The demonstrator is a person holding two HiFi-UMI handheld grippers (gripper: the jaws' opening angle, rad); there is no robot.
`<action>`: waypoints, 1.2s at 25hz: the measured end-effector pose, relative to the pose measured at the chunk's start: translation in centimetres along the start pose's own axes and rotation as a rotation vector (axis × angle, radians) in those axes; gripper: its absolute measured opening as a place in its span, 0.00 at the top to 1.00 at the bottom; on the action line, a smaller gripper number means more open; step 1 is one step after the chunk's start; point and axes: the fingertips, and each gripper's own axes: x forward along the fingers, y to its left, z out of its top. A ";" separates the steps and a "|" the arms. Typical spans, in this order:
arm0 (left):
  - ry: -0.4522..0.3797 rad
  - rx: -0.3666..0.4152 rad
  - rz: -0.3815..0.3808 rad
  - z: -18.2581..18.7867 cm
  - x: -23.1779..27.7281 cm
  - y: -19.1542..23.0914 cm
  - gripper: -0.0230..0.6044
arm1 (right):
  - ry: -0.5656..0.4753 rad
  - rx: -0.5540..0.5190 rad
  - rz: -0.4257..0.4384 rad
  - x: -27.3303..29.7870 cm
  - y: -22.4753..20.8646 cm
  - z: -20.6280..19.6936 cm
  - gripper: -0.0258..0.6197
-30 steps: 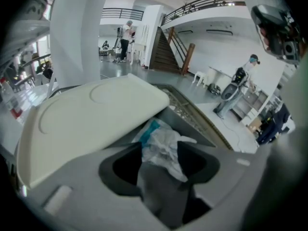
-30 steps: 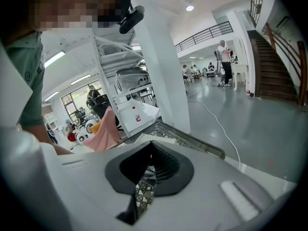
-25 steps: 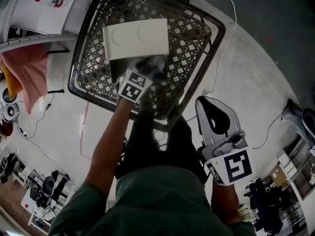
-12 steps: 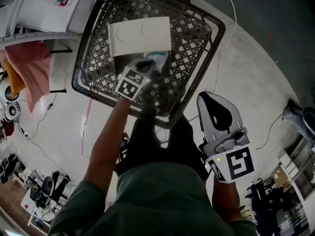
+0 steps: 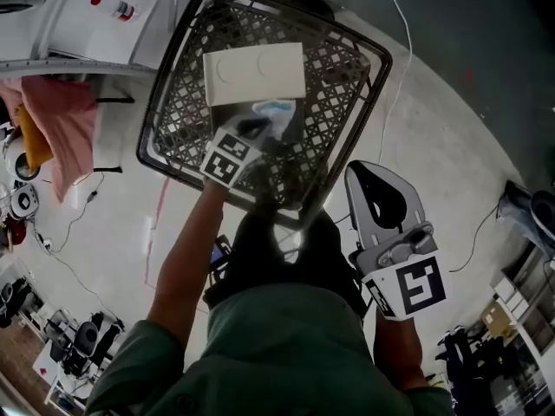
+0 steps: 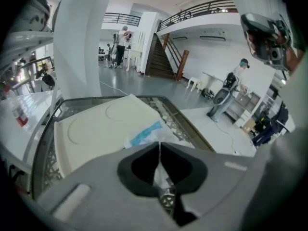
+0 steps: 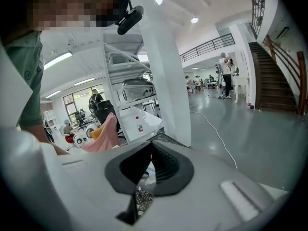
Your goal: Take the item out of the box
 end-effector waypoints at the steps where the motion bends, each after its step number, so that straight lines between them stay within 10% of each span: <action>1: -0.007 0.007 0.002 0.4 -0.6 -0.1 0.95 | -0.007 -0.005 -0.001 -0.2 0.3 0.4 0.95; 30: -0.370 0.230 0.139 14.7 -25.7 -3.5 0.95 | -0.185 -0.186 -0.039 -6.4 7.9 12.3 0.95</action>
